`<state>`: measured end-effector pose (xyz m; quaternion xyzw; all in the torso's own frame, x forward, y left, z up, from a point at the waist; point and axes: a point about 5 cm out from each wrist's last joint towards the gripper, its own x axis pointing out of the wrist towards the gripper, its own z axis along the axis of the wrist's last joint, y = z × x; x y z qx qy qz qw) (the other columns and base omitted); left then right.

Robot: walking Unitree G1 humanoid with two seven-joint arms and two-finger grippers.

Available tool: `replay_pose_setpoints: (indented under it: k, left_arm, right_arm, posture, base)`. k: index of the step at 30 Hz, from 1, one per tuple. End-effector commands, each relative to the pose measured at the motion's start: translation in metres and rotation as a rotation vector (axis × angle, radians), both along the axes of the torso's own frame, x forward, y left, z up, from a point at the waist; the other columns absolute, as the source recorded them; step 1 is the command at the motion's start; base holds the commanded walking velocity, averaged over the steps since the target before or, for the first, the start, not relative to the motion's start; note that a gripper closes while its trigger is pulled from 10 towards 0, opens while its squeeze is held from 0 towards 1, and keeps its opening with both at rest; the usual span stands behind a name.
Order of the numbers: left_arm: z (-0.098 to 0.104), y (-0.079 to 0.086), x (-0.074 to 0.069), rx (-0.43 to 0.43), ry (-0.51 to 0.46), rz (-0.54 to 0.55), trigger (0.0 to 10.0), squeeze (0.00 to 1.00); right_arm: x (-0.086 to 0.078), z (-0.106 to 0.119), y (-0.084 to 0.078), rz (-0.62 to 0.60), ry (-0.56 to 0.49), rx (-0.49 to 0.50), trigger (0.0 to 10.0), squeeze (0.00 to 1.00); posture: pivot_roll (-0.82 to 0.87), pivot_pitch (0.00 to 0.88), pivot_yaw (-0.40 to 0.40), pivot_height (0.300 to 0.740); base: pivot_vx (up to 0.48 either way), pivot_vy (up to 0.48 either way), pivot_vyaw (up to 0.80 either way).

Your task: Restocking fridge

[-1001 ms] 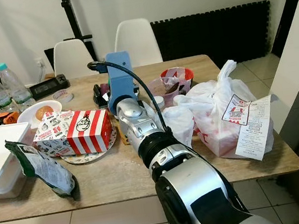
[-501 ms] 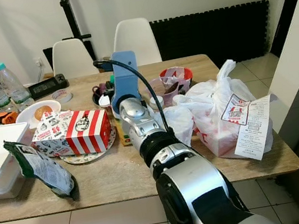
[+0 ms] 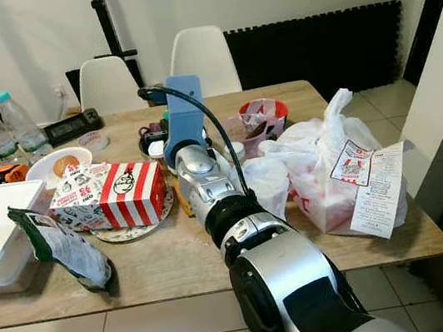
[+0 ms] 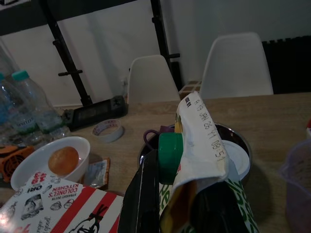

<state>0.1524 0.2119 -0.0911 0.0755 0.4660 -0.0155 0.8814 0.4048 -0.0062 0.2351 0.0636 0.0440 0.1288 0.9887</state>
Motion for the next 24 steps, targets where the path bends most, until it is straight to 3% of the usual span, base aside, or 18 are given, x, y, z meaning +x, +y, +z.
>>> replay_pose_setpoints:
  k: [1,2,4,5,6,7,14,15,16,17,18,20,21,22,23,24]
  left_arm:
    - [-0.002,-0.016,0.001,-0.015,0.004,-0.011,10.0,0.00]
    - [-0.003,-0.033,0.007,-0.021,-0.002,-0.021,10.0,0.00]
    - [-0.003,-0.038,0.009,-0.024,-0.003,-0.024,10.0,0.00]
    - [-0.003,-0.041,0.009,-0.026,-0.004,-0.026,10.0,0.00]
    - [-0.003,-0.042,0.010,-0.028,-0.005,-0.026,10.0,0.00]
    - [-0.003,-0.047,0.010,-0.030,-0.005,-0.029,10.0,0.00]
    - [-0.002,-0.065,0.013,-0.036,-0.012,-0.037,10.0,0.00]
    - [-0.001,-0.072,0.017,-0.038,-0.018,-0.042,10.0,0.00]
    - [0.001,-0.079,0.022,-0.041,-0.024,-0.047,10.0,0.00]
    - [0.001,-0.079,0.022,-0.041,-0.024,-0.047,10.0,0.00]
    - [0.002,-0.083,0.025,-0.042,-0.029,-0.051,10.0,0.00]
    - [0.005,-0.087,0.030,-0.045,-0.038,-0.057,10.0,0.00]
    - [0.005,-0.087,0.030,-0.045,-0.038,-0.057,10.0,0.00]
    - [0.006,-0.087,0.032,-0.044,-0.042,-0.058,10.0,0.00]
    - [0.006,-0.087,0.032,-0.044,-0.042,-0.058,10.0,0.00]
    - [0.006,-0.086,0.034,-0.043,-0.045,-0.058,10.0,0.00]
  right_arm:
    - [0.000,0.005,0.004,0.020,-0.007,0.028,2.3,0.00]
    - [0.002,0.013,0.001,0.034,-0.024,0.070,6.4,0.00]
    - [0.002,0.016,0.001,0.040,-0.031,0.083,6.4,0.00]
    - [0.003,0.019,-0.001,0.044,-0.037,0.094,7.2,0.00]
    - [0.003,0.021,-0.002,0.047,-0.041,0.100,9.5,0.00]
    - [0.005,0.027,-0.005,0.059,-0.056,0.112,10.0,0.00]
    - [0.012,0.055,-0.028,0.111,-0.127,0.147,10.0,0.00]
    - [0.014,0.064,-0.037,0.121,-0.154,0.146,10.0,0.00]
    - [0.015,0.074,-0.048,0.139,-0.184,0.137,9.3,0.00]
    - [0.015,0.074,-0.048,0.139,-0.184,0.137,9.3,0.00]
    - [0.015,0.082,-0.056,0.158,-0.205,0.135,4.9,0.00]
    - [0.013,0.094,-0.071,0.229,-0.215,0.155,4.3,0.00]
    - [0.013,0.094,-0.071,0.229,-0.215,0.155,4.3,0.00]
    - [0.011,0.098,-0.079,0.269,-0.215,0.175,2.9,0.00]
    - [0.011,0.098,-0.079,0.269,-0.215,0.175,2.9,0.00]
    - [0.008,0.100,-0.085,0.300,-0.215,0.190,2.0,0.00]
  posture:
    - [-0.05,0.068,0.008,0.740]
    - [-0.05,0.064,0.006,0.740]
    - [-0.05,0.064,0.006,0.740]
    - [-0.05,0.064,0.006,0.740]
    - [-0.05,0.064,0.006,0.740]
    - [-0.05,0.062,0.006,0.740]
    - [-0.05,0.060,0.013,0.740]
    - [-0.06,0.060,0.015,0.740]
    - [-0.06,0.060,0.015,0.740]
    - [-0.06,0.060,0.015,0.740]
    - [-0.06,0.059,0.020,0.740]
    - [-0.06,0.059,0.020,0.740]
    - [-0.06,0.059,0.020,0.740]
    - [-0.06,0.059,0.020,0.740]
    - [-0.06,0.059,0.020,0.740]
    - [-0.06,0.056,0.028,0.740]
  base:
    - [0.000,0.000,0.00]
    - [0.000,0.000,0.00]
    - [0.000,0.000,0.00]
    - [0.000,0.000,0.00]
    - [0.000,0.000,0.00]
    - [0.000,0.000,0.00]
    - [0.000,0.000,0.00]
    - [0.000,0.000,0.00]
    - [0.000,0.000,0.00]
    - [0.000,0.000,0.00]
    - [0.000,0.000,0.00]
    - [0.000,0.000,0.00]
    - [0.000,0.000,0.00]
    - [0.000,0.000,0.00]
    - [0.000,0.000,0.00]
    - [0.000,0.000,0.00]
